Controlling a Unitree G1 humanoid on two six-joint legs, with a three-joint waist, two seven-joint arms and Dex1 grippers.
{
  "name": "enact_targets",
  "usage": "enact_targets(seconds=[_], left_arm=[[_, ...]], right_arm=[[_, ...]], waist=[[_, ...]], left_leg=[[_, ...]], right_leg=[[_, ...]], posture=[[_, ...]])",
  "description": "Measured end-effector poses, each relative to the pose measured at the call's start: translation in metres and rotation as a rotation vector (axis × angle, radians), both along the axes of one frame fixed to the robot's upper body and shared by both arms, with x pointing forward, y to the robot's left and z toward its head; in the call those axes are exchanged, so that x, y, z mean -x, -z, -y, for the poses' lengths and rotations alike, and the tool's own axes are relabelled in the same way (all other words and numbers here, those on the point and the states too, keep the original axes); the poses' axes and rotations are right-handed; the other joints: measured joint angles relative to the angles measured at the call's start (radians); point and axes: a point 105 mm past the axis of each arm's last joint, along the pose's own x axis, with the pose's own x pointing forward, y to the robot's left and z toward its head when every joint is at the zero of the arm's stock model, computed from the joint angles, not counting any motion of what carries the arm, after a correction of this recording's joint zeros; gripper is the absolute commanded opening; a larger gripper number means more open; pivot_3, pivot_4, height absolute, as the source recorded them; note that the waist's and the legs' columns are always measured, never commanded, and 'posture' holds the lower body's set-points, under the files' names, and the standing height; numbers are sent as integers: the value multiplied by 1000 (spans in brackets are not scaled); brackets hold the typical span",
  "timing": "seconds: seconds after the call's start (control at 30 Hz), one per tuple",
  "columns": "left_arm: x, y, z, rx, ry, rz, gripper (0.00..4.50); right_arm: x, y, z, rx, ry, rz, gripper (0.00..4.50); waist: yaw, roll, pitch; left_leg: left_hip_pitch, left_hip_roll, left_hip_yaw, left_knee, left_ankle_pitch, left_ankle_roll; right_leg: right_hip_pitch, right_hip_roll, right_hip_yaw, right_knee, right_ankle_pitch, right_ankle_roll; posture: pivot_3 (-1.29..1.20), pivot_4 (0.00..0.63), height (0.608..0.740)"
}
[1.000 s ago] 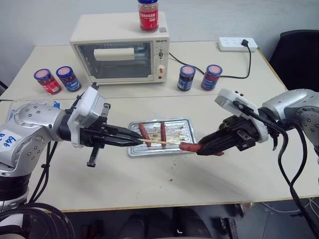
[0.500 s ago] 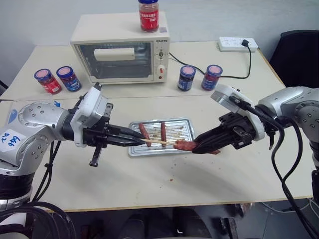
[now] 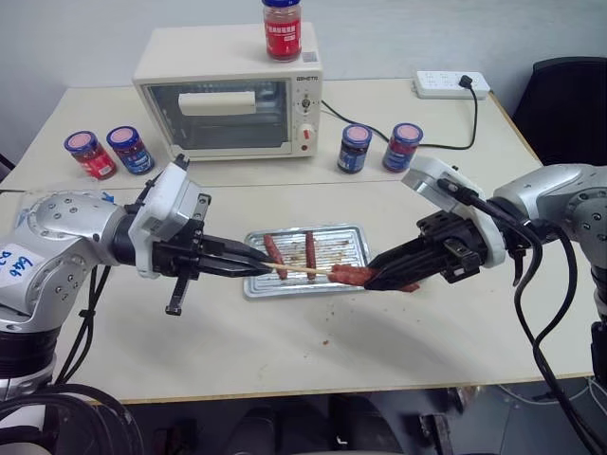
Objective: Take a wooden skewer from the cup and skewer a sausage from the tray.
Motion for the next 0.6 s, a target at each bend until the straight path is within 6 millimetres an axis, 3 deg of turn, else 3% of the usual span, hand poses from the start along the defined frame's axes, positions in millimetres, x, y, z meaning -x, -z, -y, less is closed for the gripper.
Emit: enact_targets(seconds=[0.6], left_arm=[[-4,-2,-6,2,-30,5,0]], right_arm=[[-2,-4,2,-17,15,7,809]], waist=[[0,0,0]], left_leg=[[0,0,0,0,0,0]], right_leg=[[0,0,0,0,0,0]], posture=[[0,150,740]])
